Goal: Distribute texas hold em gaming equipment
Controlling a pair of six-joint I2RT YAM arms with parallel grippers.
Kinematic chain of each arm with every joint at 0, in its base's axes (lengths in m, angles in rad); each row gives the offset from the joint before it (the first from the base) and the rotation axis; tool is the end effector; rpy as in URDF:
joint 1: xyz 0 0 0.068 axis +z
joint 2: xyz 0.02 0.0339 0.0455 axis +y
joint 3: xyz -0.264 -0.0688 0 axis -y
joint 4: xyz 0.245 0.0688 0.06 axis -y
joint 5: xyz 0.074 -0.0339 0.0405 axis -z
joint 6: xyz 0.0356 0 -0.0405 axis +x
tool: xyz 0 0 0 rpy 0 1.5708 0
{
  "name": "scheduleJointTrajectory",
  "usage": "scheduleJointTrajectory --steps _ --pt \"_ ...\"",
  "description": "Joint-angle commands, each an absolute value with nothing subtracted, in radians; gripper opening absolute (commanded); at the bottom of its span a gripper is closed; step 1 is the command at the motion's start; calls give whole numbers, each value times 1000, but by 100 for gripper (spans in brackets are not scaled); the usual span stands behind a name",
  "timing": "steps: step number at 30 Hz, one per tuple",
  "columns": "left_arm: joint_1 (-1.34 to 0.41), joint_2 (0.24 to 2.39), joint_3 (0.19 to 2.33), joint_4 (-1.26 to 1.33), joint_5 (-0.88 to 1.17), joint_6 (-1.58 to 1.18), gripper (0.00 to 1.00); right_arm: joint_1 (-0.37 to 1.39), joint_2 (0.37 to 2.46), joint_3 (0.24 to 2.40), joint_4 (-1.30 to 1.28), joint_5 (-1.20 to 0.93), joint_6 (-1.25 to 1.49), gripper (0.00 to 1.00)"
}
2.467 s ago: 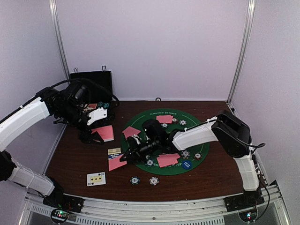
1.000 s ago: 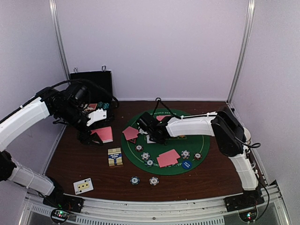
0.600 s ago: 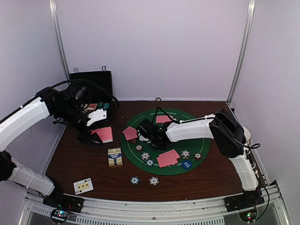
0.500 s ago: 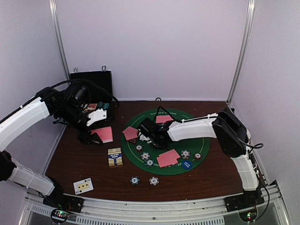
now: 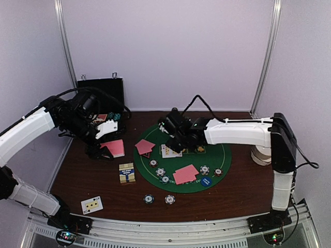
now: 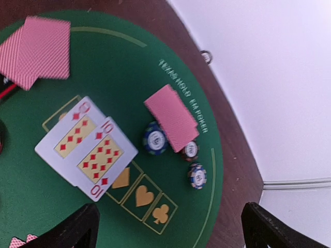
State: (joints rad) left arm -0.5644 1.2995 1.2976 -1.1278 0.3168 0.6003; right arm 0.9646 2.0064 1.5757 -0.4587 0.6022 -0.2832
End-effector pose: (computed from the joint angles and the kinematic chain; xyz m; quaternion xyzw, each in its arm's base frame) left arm 0.1972 -0.1380 0.3299 0.5588 0.7858 -0.1500 0.2188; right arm 0.2696 0.3535 0.2248 -0.4454 0.7884 -0.1568 0.3942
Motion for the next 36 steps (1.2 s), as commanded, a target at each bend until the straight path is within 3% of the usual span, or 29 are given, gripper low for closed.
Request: scheduleJointTrajectory --steps 1,4,9,17,36 --pt "-563 1281 1305 -1111 322 606 0 953 1875 1641 -494 711 -22 99" --pt "-563 1279 1307 -1111 318 604 0 928 1808 1651 -550 550 144 100" --pt "-563 1279 1308 -1108 302 606 0 872 1744 1687 -645 72 386 100" --pt "-563 1286 1305 -1094 290 606 0 861 1729 1547 -404 -576 804 100" --pt "-563 1312 1335 -1090 312 604 0 984 1955 1630 -76 -795 1060 99"
